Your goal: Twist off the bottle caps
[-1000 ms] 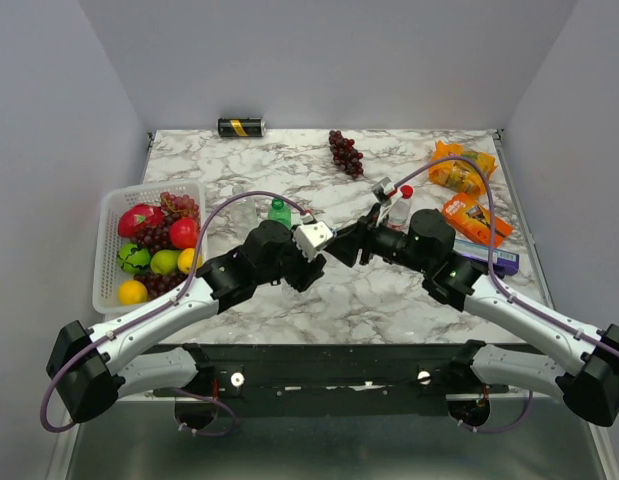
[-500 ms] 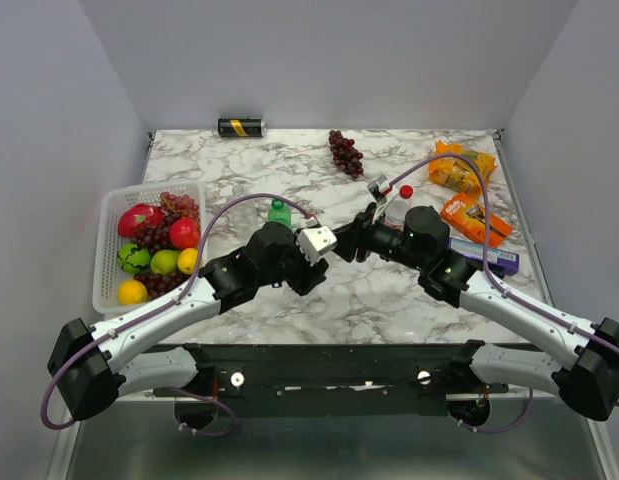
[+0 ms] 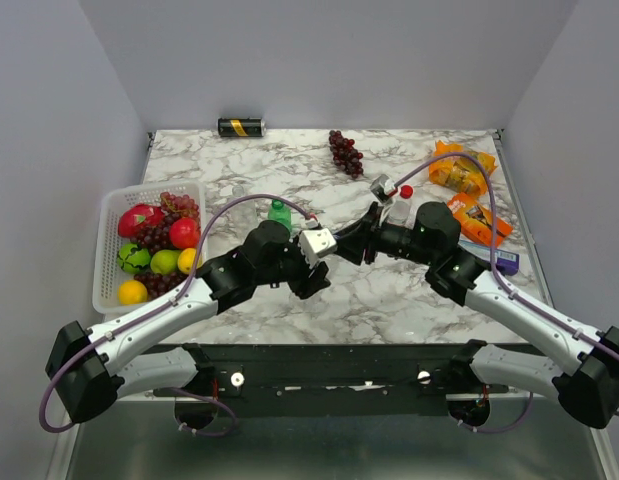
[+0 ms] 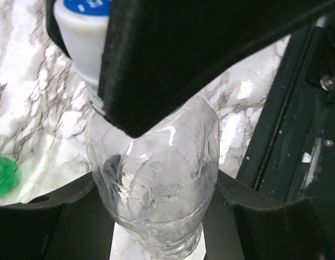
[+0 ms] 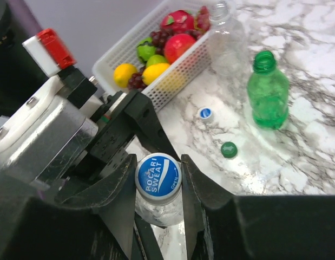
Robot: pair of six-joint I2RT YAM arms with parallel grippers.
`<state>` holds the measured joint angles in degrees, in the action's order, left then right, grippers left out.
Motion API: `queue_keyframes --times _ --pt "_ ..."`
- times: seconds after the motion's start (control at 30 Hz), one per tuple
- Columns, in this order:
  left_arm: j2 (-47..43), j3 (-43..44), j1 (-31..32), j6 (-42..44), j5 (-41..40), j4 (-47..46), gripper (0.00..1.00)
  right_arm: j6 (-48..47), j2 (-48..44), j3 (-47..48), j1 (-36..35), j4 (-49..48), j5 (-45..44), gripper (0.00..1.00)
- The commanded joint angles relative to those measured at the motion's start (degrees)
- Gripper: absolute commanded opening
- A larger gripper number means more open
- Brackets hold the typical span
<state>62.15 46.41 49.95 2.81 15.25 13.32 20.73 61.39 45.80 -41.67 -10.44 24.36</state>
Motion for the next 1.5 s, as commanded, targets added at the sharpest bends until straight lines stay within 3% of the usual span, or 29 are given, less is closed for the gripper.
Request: queue_keyframes --times 0.0,0.13,0.37,1.1,1.27,1.47 --pt "-1.59 0.70 0.50 2.20 15.41 -1.45 0.33 -4.12 -1.09 0.17 3.60 -4.42 20.17 0.32" --pt "-2.12 0.52 0.50 2.46 28.31 -2.42 0.33 -5.87 -2.06 -0.62 5.46 -4.77 33.35 0.33" --pt "-1.07 0.96 0.58 2.55 39.50 -2.69 0.33 -6.67 -3.20 -1.33 6.25 -6.79 45.60 0.33" --pt "0.86 1.57 1.46 2.90 30.11 -0.05 0.33 0.44 -8.30 -2.03 9.06 -16.10 41.12 0.38" --pt "0.61 1.49 1.46 2.91 28.79 -0.40 0.33 -1.04 -7.95 -2.03 8.98 -14.27 40.16 0.46" --pt "0.16 1.14 1.55 2.73 25.19 -0.67 0.33 -2.54 -8.38 -3.00 9.06 -12.06 38.31 0.42"
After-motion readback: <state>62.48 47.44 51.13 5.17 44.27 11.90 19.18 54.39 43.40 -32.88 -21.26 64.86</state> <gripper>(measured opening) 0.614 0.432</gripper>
